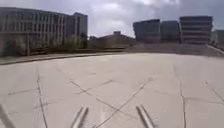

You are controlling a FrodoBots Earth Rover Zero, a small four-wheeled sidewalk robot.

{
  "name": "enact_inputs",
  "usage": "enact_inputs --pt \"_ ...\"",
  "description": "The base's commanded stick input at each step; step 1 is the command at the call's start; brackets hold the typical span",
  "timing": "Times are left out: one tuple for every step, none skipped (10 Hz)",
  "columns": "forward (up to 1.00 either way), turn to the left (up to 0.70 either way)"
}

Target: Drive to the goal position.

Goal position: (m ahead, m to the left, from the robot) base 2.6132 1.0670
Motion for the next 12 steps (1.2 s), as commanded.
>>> enact_inputs --pt "0.0 0.0" --pt "0.0 0.0" --pt "0.0 0.0" --pt "0.0 0.0" --pt "0.0 0.0" --pt "0.0 0.0" --pt "0.15 -0.05" --pt "0.44 -0.16" --pt "0.74 -0.27" --pt "1.0 -0.36" --pt "1.0 -0.36" --pt "1.0 -0.36"
